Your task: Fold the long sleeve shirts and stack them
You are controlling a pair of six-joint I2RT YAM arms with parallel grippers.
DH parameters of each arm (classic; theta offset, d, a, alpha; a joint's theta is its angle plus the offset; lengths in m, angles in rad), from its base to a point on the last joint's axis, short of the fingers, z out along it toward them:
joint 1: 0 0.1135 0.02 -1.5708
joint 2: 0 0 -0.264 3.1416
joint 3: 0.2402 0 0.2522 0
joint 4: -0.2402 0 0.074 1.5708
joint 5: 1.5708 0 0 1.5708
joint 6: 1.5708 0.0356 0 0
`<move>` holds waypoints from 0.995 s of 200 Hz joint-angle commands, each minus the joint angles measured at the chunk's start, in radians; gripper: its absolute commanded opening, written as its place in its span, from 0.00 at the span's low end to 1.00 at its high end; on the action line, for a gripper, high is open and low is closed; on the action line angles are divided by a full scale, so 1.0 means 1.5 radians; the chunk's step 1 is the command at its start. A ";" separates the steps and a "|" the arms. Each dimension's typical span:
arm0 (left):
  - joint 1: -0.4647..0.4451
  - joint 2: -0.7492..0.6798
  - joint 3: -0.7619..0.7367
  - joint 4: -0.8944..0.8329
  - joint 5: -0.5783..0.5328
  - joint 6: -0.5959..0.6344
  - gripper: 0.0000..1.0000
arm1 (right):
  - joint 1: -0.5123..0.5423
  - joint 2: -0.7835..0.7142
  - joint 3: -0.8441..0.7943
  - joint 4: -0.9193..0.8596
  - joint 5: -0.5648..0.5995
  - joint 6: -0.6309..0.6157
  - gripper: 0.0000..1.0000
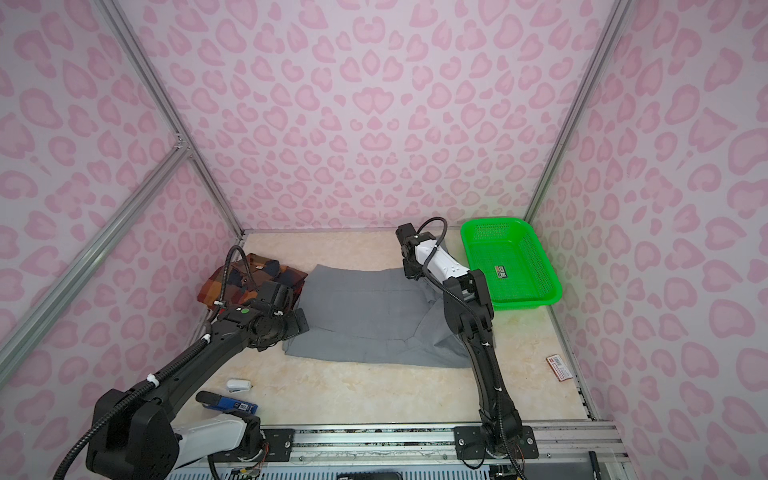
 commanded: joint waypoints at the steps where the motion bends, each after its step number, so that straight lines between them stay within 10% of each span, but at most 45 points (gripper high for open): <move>1: 0.000 0.006 0.013 0.004 -0.001 0.002 0.98 | -0.001 -0.014 0.008 -0.011 0.018 0.013 0.00; 46: 0.000 0.019 0.039 -0.004 0.002 0.010 0.99 | -0.014 -0.067 0.066 -0.025 0.021 0.074 0.00; 123: 0.000 0.031 0.054 -0.005 -0.002 0.019 0.99 | -0.103 -0.160 0.151 0.079 -0.257 0.261 0.00; 199: -0.002 0.029 0.046 -0.009 -0.001 0.012 1.00 | -0.091 -0.104 0.191 0.144 -0.349 0.330 0.00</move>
